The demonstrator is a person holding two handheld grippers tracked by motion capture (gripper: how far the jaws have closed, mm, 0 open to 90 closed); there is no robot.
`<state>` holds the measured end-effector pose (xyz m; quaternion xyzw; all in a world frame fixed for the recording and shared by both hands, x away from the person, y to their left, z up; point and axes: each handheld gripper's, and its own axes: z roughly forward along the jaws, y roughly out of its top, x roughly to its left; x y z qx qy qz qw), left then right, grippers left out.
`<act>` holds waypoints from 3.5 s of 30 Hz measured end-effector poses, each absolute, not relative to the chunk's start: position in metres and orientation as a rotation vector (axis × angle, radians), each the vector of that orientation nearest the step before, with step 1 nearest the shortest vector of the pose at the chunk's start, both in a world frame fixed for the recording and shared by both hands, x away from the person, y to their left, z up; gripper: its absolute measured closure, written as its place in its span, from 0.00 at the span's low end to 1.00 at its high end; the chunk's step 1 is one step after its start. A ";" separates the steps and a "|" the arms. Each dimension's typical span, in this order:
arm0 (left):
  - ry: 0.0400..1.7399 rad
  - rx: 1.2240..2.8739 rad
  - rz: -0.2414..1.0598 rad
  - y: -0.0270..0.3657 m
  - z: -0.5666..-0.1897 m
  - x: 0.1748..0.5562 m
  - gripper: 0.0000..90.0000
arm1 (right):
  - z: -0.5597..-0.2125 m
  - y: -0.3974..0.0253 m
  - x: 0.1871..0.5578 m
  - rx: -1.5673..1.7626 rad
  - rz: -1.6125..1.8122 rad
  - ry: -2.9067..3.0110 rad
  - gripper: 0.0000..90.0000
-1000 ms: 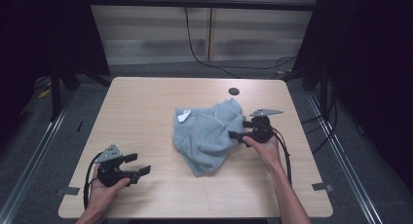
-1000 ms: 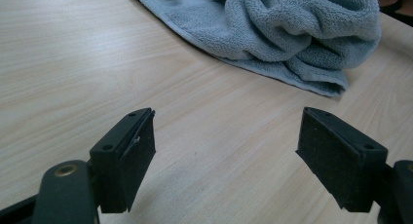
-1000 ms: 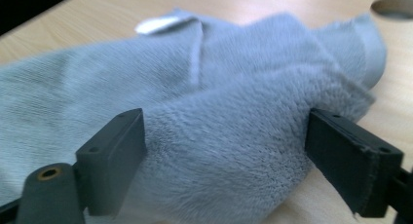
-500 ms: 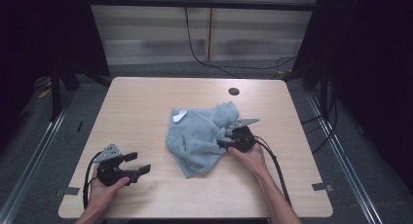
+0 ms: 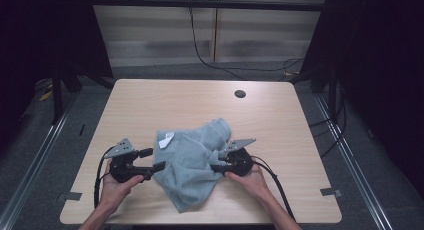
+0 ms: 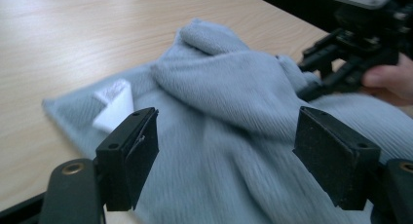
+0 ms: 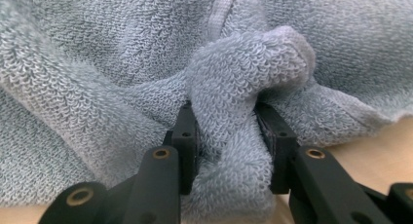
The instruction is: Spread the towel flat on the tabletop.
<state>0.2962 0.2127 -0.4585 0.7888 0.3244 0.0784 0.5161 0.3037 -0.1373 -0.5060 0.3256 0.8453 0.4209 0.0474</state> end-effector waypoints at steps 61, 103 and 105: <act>0.683 1.780 0.070 0.204 -0.430 0.302 0.82 | -0.407 -0.160 0.330 1.057 1.397 2.158 0.95; 0.676 1.969 0.105 0.209 -0.472 0.286 0.77 | -0.435 -0.210 0.275 1.225 1.420 2.095 0.44; 0.676 1.977 0.099 0.209 -0.474 0.287 0.77 | -0.439 -0.199 0.296 1.212 1.464 2.155 0.36</act>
